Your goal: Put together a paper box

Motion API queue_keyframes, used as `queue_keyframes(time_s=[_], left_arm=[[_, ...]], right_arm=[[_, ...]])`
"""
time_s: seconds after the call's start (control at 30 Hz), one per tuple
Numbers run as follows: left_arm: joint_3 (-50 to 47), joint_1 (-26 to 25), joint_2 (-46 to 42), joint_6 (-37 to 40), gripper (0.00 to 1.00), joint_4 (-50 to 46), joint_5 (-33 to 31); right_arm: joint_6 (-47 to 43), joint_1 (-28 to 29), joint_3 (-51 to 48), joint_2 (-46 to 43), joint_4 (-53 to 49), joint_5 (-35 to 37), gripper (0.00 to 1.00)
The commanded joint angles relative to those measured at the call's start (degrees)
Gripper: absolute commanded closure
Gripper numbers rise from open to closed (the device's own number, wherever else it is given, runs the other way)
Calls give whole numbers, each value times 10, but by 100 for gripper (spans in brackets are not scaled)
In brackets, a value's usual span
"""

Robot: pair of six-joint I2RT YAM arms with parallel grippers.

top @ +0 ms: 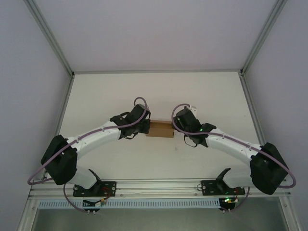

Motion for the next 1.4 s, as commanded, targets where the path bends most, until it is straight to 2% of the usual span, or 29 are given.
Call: queue_keyframes(time_s=[0.0,0.03,0.13,0.3,0.4,0.47,0.6,0.77,0.87,1.03,1.13,1.2,1.3,1.37], left_arm=[[12,-11,2,16,89,-60,34],[19,-11,-4,17,84,-62,34],[39,-11,-22,26,63,-69,51],[74,-11,-44,27,47,-92,78],[95,-8,-46,-4,33,-127,31],[104,6,-41,-28,10,-142,16],[99,55,-15,-54,1,-129,63],[54,129,14,-76,7,-55,178],[23,143,14,-79,11,-10,224],[-33,157,0,-89,24,15,241],[-84,168,-16,-93,27,53,255],[-119,169,-27,-87,32,91,263],[-174,177,-35,-84,45,162,274],[-201,182,-33,-86,48,207,292]], right_arm=[[22,1,-28,23,-17,-41,51],[27,1,-30,27,-19,-40,51],[35,1,-34,40,-25,-39,52],[39,2,-35,53,-27,-45,52],[43,1,-38,58,-28,-45,52],[39,1,-42,59,-27,-44,52],[32,1,-49,57,-19,-40,52],[19,1,-49,68,-11,-38,52],[16,1,-50,72,-11,-35,52],[12,1,-66,71,6,-32,52],[-2,2,-84,70,34,-41,53],[-21,1,-101,69,64,-51,53],[-65,1,-140,68,134,-73,55],[-104,1,-166,68,184,-82,55]])
